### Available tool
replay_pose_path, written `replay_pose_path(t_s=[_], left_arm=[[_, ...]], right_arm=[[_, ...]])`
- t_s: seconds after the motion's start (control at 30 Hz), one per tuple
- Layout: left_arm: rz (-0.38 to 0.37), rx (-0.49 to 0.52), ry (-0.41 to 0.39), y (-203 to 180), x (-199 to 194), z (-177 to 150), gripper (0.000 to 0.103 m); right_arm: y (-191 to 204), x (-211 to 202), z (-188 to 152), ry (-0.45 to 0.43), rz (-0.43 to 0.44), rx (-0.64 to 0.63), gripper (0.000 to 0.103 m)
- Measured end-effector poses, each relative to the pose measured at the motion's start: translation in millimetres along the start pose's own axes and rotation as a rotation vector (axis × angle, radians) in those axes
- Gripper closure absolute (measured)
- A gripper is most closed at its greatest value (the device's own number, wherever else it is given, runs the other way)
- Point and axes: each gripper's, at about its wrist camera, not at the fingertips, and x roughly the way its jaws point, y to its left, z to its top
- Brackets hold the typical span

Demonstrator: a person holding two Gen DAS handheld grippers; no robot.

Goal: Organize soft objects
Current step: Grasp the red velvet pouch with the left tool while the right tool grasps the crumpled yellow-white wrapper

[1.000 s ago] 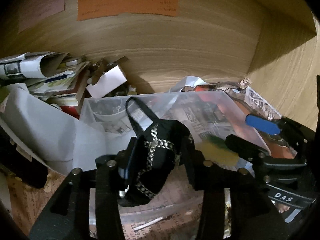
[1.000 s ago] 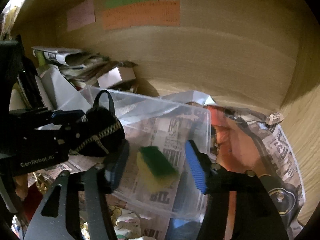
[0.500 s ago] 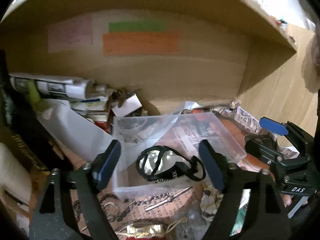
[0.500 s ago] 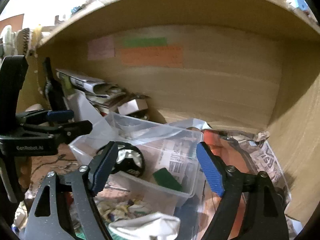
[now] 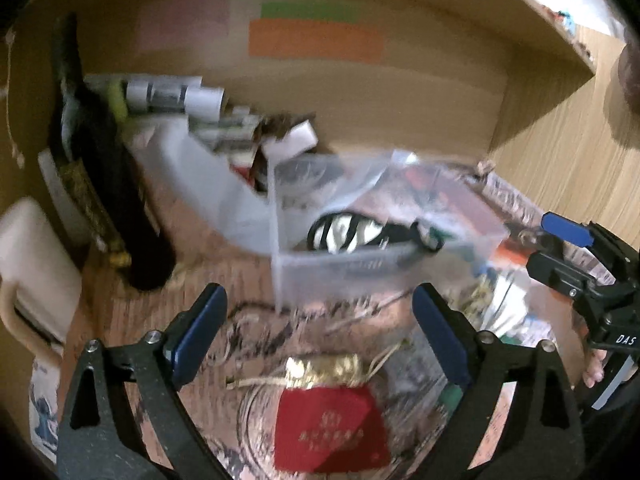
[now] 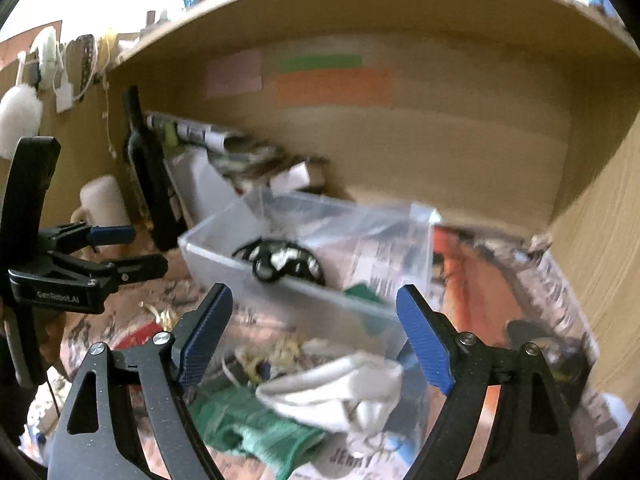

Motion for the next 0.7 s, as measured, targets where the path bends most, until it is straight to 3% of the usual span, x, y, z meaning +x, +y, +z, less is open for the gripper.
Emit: replay_pose_path(t_s=[0.2,0.4,0.5,0.57,0.7], left_arm=[[-0.004,-0.028,0.104,8,17,-28,0.008],[-0.025,-0.050,0.163,9,31,-47,0.008],[-0.039,-0.058,0.185,9,37,-52,0.016],[-0.058,-0.061,0.208,9,41,-56,0.025],[-0.066,-0.056,0.195,8,41,-60,0.032]], right_arm=[[3,20,-20,0.096,0.036,0.012,0.021],[13,30,-23,0.125,0.041,-0.026,0.027],[14,37,-25,0.157,0.036,-0.040,0.035],[14,43,-27,0.182,0.032,-0.049,0.042],[13,48,-30,0.211,0.029,-0.056,0.056]])
